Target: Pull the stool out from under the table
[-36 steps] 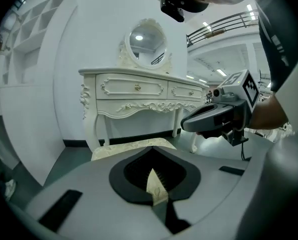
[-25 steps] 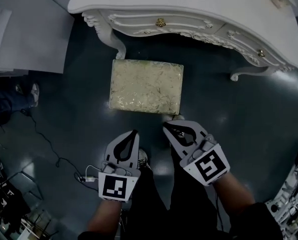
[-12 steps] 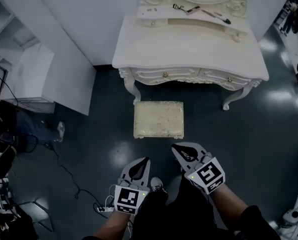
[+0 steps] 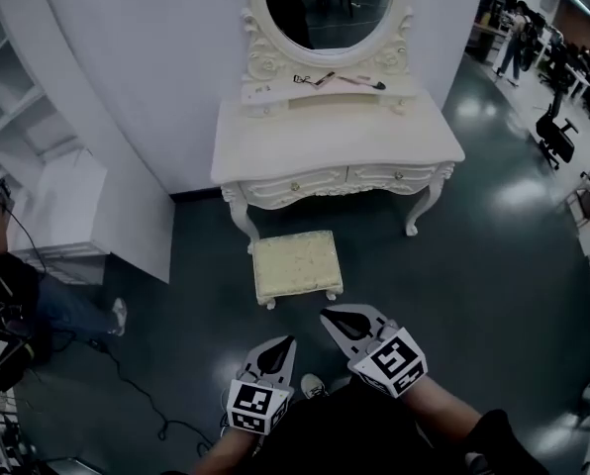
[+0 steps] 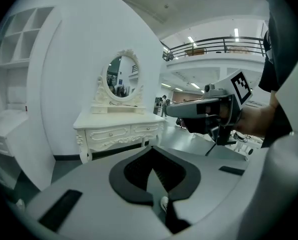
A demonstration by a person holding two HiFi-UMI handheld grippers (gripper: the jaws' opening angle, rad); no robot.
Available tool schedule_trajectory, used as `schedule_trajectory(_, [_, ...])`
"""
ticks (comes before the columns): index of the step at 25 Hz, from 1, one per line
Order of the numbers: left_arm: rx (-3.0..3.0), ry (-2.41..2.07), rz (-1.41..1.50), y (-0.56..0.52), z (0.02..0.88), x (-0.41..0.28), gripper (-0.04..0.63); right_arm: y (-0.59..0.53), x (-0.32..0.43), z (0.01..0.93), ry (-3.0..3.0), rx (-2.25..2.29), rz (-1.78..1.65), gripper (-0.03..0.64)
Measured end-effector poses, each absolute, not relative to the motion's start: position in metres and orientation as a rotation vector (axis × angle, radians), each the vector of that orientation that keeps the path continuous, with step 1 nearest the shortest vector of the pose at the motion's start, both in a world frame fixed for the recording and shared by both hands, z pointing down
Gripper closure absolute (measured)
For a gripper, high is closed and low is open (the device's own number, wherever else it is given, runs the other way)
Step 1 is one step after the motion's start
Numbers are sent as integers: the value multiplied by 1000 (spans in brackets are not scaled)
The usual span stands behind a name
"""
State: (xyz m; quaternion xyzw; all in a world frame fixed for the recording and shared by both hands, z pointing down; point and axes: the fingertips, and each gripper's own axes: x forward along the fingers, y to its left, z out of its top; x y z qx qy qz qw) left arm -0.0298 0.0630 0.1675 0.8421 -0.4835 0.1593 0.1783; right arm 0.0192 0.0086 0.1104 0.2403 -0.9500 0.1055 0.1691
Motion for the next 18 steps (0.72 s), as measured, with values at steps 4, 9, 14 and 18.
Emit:
schedule_trajectory(4, [2408,-1346,460,81,148,-14,588,45,35,101,-2696,694,307,589])
schedule_trajectory(9, [2420,-1347,422,93,128,10,588,76,63,94,-2690,700,341,589])
schedule_trajectory(14, [2423,-1351,395,102,120,47,588,92,100,93,-2678,688,314,589])
schedule_trajectory(18, [2414,-1345,398,110,120,87,588,105,132,91,-2682,659,306,589])
